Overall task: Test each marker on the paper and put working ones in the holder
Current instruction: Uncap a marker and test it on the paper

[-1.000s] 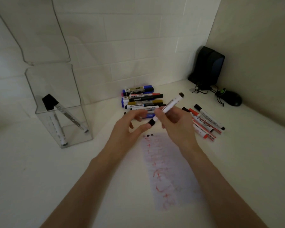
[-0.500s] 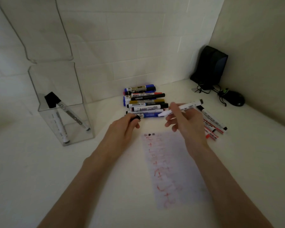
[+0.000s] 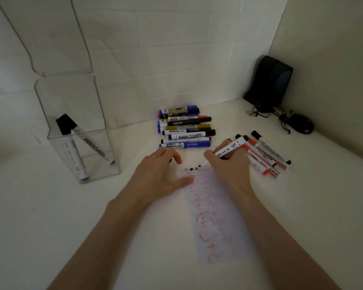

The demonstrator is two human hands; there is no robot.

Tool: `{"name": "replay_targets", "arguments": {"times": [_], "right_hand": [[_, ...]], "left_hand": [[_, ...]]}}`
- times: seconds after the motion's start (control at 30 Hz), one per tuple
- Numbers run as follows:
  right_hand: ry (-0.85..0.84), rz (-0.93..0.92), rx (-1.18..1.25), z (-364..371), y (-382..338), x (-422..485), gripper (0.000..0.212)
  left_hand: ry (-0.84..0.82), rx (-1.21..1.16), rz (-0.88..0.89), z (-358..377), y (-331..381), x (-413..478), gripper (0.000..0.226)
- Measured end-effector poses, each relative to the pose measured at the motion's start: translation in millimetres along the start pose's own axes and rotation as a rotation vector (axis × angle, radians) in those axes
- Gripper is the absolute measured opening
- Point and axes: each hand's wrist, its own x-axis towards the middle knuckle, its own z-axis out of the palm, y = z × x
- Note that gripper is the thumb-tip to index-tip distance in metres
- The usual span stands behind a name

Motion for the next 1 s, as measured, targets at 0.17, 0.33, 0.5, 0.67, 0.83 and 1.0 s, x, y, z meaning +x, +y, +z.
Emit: {"name": "replay_targets", "arguments": {"times": [0.17,0.33,0.5,0.67,0.83,1.0], "right_hand": [[-0.071,-0.001,0.047,11.7,-1.2,-1.7,0.013],[-0.094,0.020,0.030,21.7,1.8,-3.6,0.021],[-0.093,-0.011,-0.002,24.0,5.2,-3.1,0.021],[-0.114,-0.039,-0.008,22.2,4.7,-4.9,0.024],[-0.070,-0.005,0.013,19.3,3.5,-2.4,0.024],[-0.063,0.006,0.018,18.9,2.1,-1.5,0.026]], "left_hand": [[0.019,0.012,0.024,1.8,-0.3,-0.1,0.051],[0.021,0.032,0.054,2.8,-1.3,-0.7,0.046],[0.003,0.043,0.053,3.0,-1.6,0.9,0.045],[0.015,0.054,0.053,4.4,-2.6,1.0,0.046],[0.012,0.051,0.051,1.9,-0.9,0.0,0.048],[0.010,0.018,0.061,-1.3,0.7,-1.9,0.044]]}}
